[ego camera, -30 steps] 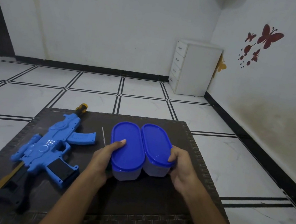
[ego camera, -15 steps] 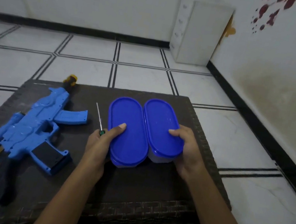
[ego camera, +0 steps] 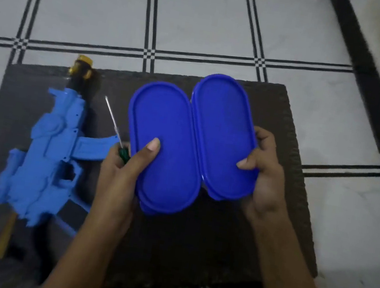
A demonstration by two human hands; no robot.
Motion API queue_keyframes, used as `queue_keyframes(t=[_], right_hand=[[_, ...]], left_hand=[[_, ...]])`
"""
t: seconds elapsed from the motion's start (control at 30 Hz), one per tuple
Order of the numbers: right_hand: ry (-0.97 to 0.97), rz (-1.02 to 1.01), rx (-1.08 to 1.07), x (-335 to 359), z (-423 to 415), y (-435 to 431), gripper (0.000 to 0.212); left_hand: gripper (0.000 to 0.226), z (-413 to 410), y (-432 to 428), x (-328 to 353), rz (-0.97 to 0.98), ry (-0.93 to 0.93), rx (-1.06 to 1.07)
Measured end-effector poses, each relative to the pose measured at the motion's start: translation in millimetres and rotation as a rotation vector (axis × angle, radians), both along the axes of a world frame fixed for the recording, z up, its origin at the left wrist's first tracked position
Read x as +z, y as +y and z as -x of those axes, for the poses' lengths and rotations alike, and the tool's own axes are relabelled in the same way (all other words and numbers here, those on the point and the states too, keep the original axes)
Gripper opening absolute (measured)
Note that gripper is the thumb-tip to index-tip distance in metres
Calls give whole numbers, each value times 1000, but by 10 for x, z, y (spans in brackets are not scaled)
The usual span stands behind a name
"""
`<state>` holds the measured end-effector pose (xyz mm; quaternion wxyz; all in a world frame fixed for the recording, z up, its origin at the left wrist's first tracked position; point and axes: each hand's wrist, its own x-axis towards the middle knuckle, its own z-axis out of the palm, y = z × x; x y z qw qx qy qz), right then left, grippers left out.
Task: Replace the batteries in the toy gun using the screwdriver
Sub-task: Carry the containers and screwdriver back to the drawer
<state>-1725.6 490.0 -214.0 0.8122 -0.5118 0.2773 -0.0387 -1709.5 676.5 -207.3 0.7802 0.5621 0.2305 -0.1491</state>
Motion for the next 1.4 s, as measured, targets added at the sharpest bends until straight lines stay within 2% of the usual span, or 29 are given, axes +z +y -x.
queue_keyframes(t=[0.1,0.23,0.37,0.47,0.63,0.8,1.0,1.1,1.2,1.3,1.4], right_hand=[[46,-48,-27,565,-66,49,55],[99,-71,56,1520,-9,46,58],[90,-8,182,2670,120,-120,68],[95,-12,223,3490,192,-230,65],[66,-95,216,4315,284,-301,53],[28,-94,268,4772,290,-318,45],[12,-99,315,4818,213,-154,38],[37,-122,345,4747,198,-24,33],[77,-136,368,4697,129,180,37],[94,-134,388,4681,26,439,34],[108,-121,382,4665,-96,736,33]], left_hand=[[50,-168,107,641,-50,22,-10],[68,-222,204,1579,-77,8,-97],[42,-138,168,2720,-50,-4,-130],[23,-3,65,3523,-34,2,-148],[31,164,-71,4399,-14,-12,-147],[58,319,-58,4765,-20,-20,-102],[81,409,157,4908,-70,-71,-59],[73,416,294,4897,-80,-49,-59],[62,388,482,4844,-63,-33,-31],[42,339,725,4801,-23,-23,-31],[42,222,1042,4732,-4,-19,-42]])
